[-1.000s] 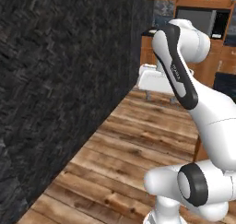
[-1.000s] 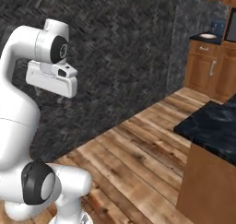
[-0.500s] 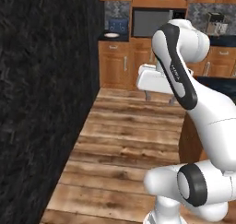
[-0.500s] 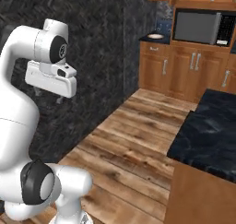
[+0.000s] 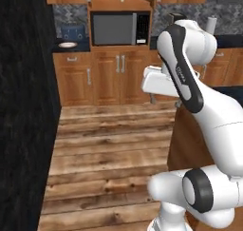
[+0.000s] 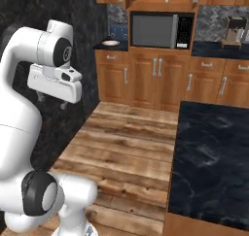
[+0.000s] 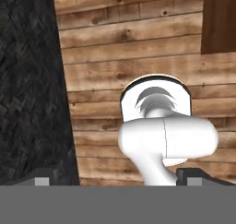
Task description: Move the hot dog bun to the plate on the dining table and place the condiment next to that plate. Then navigate to the fridge and take the sausage and place it on the plate as well.
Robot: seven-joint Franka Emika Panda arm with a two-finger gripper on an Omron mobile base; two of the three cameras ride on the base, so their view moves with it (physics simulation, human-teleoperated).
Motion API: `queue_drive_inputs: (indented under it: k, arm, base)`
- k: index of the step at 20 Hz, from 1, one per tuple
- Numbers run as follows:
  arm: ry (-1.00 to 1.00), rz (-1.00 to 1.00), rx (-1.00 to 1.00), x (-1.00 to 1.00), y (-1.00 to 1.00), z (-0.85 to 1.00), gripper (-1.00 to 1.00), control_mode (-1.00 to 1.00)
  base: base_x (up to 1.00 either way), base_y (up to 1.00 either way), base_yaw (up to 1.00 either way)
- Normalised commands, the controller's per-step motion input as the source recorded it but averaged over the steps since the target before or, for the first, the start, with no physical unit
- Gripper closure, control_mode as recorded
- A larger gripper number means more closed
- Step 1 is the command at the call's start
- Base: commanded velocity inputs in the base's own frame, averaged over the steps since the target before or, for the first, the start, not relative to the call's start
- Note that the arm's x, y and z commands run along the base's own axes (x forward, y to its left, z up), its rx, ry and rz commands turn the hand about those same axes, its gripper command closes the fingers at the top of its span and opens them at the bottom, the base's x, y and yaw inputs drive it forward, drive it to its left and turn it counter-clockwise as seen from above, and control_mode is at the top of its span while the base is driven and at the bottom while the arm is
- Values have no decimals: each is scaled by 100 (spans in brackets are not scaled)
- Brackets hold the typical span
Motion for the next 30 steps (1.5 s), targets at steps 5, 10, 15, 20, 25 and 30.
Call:
queue_drive_inputs:
  k: [5, 10, 15, 20, 25, 30]
  arm:
    - [0, 0, 0, 0, 0, 0, -100, 100]
    - [0, 0, 0, 0, 0, 0, -100, 100]
    - [0, 0, 0, 0, 0, 0, -100, 100]
    - [0, 0, 0, 0, 0, 0, -100, 100]
    - [0, 0, 0, 0, 0, 0, -100, 100]
    - [0, 0, 0, 0, 0, 0, -100, 100]
  base:
    - [100, 61, -28]
    - [100, 29, -12]
    - [100, -1, -10]
    - [100, -12, -5]
    - [100, -55, 0]
    - [100, -55, 0]
